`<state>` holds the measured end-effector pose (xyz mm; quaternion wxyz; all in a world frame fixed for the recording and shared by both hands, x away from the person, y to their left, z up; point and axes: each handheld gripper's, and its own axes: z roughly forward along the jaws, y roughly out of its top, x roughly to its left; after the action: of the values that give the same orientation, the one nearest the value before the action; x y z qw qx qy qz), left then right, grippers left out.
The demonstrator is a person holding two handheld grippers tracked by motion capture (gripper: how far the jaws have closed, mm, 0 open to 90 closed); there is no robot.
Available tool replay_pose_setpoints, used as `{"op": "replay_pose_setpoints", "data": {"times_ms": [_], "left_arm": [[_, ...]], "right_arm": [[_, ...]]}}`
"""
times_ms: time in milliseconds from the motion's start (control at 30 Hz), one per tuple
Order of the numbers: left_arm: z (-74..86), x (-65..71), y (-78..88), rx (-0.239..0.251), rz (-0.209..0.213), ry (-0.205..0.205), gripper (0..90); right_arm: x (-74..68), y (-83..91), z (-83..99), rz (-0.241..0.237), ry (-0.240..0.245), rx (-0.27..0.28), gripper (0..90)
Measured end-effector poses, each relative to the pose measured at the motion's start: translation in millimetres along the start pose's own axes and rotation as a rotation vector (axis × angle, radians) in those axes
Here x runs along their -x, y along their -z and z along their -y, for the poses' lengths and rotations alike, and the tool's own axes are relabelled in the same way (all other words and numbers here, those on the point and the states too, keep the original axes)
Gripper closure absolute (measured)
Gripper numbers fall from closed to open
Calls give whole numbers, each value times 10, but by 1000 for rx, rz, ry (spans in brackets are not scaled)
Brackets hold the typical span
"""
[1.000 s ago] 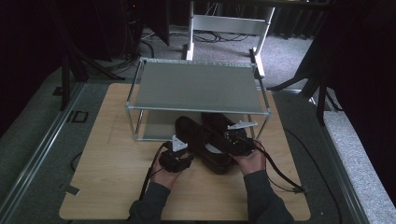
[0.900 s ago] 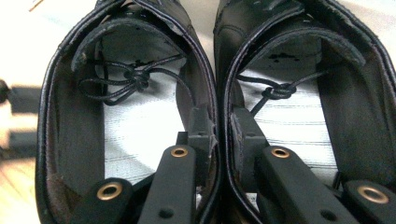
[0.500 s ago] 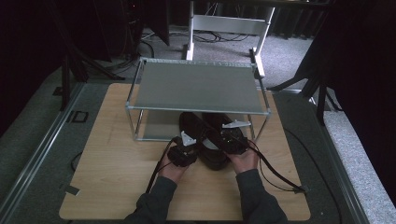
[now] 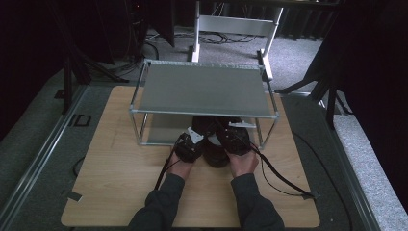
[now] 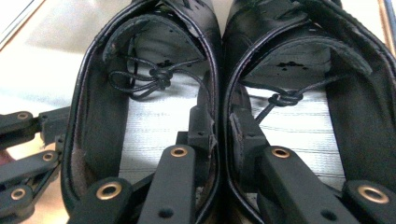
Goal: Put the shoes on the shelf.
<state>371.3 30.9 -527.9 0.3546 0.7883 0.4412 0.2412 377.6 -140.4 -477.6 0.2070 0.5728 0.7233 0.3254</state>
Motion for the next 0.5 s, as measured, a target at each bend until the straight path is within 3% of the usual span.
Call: {"op": "replay_pose_setpoints", "data": {"times_ms": [133, 267, 367, 500], "left_arm": [[-34, -67, -42, 24, -21, 25, 789], [-58, -131, -95, 18, -51, 34, 796], [-25, -168, -137, 16, -45, 40, 787], [0, -204, -161, -5, -45, 53, 683]], "right_arm": [[-103, -25, -73, 37, 0, 19, 802], [-118, -113, -140, 30, -46, 19, 802], [-134, -190, -129, 34, -68, 7, 791], [-99, -173, -141, 12, -85, 27, 643]]}}
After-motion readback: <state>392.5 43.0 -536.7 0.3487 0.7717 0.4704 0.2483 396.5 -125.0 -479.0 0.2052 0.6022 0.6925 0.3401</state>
